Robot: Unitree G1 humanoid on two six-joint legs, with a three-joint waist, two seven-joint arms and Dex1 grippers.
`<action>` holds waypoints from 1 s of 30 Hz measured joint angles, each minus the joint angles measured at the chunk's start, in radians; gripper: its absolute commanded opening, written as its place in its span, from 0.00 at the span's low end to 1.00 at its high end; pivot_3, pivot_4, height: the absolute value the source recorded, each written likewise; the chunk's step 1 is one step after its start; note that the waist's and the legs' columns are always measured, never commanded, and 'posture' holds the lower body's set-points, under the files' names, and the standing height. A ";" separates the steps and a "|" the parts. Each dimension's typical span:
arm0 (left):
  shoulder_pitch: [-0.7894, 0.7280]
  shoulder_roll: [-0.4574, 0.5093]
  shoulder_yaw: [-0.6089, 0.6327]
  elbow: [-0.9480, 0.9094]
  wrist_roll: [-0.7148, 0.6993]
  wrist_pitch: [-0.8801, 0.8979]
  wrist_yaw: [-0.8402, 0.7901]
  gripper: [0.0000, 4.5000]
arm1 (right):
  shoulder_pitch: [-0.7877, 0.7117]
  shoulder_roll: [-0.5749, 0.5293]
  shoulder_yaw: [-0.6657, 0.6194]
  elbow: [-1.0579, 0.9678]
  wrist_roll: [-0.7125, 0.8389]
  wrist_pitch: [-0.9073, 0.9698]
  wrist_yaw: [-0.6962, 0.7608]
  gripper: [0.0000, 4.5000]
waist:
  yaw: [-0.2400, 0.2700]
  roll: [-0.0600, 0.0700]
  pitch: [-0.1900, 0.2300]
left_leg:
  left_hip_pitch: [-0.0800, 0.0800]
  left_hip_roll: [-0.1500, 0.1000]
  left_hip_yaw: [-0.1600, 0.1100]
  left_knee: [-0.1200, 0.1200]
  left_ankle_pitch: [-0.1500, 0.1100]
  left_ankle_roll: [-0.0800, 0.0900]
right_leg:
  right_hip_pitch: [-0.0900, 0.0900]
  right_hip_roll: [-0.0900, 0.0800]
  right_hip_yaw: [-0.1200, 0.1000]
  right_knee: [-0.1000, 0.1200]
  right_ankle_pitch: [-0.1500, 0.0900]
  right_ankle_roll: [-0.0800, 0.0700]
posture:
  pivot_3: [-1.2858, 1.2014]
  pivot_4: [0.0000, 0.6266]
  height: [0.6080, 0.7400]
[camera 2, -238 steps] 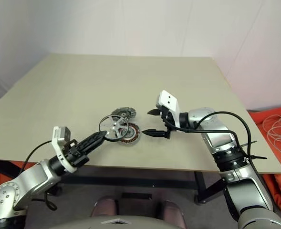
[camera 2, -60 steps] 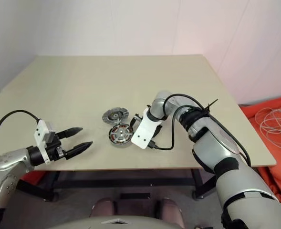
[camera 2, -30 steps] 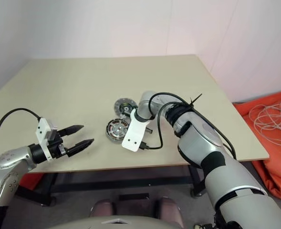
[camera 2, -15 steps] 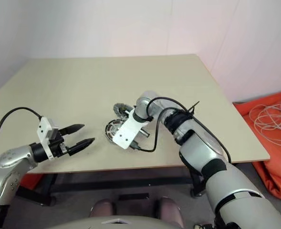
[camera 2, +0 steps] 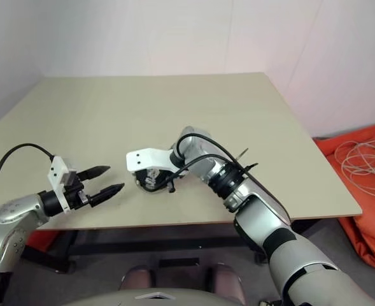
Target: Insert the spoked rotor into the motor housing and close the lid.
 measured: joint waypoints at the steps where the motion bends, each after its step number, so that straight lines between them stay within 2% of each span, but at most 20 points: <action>1: -0.003 0.001 0.000 0.003 0.001 0.000 0.001 1.00 | -0.004 0.006 -0.006 0.008 0.011 0.025 -0.015 0.00 | 0.000 0.000 0.000 | 0.000 0.000 0.000 0.000 0.000 0.000 | 0.000 0.000 0.000 0.000 0.000 0.000 | 0.52 0.00 1.00; 9: -0.030 0.003 0.000 0.031 0.022 -0.002 0.006 1.00 | -0.062 0.097 -0.091 0.182 0.100 0.188 -0.190 0.00 | 0.005 0.001 0.001 | 0.000 0.000 0.000 0.000 0.000 -0.001 | 0.000 -0.001 0.000 0.000 0.000 0.000 | 0.52 0.00 1.00; 17: -0.032 0.003 0.000 0.037 0.035 -0.002 0.014 1.00 | -0.095 0.091 -0.096 0.240 0.156 0.253 -0.224 0.58 | 0.025 0.003 0.002 | 0.001 -0.001 0.000 0.000 0.000 -0.001 | 0.001 -0.001 0.000 0.000 0.000 0.000 | 0.52 0.00 1.00; 20: -0.032 0.003 0.000 0.037 0.037 0.001 0.023 1.00 | -0.099 0.077 -0.094 0.177 0.180 0.330 -0.207 0.80 | 0.025 0.003 0.002 | 0.001 0.000 -0.001 0.000 0.001 -0.001 | 0.001 -0.001 0.000 0.000 0.000 0.000 | 0.52 0.00 1.00; 23: -0.033 0.003 0.001 0.037 0.037 0.015 0.029 1.00 | -0.106 0.045 -0.080 0.025 0.232 0.447 -0.163 1.00 | 0.026 0.003 0.002 | 0.001 -0.001 -0.001 -0.002 0.001 -0.001 | 0.000 -0.001 0.000 0.000 0.000 0.000 | 0.52 0.00 1.00; 27: -0.037 0.004 0.001 0.037 0.037 0.024 0.034 1.00 | -0.140 0.027 -0.082 -0.140 0.333 0.574 -0.133 1.00 | 0.029 0.002 0.002 | 0.001 -0.001 -0.001 -0.006 0.001 -0.002 | -0.001 0.000 0.000 -0.001 0.000 0.000 | 0.52 0.00 1.00; 30: -0.044 0.004 0.001 0.037 0.037 0.027 0.037 1.00 | -0.191 0.037 -0.145 -0.208 0.441 0.674 -0.123 1.00 | 0.030 0.003 0.002 | 0.000 -0.001 -0.001 -0.006 0.001 -0.002 | -0.002 0.000 0.000 -0.001 0.000 0.000 | 0.52 0.00 1.00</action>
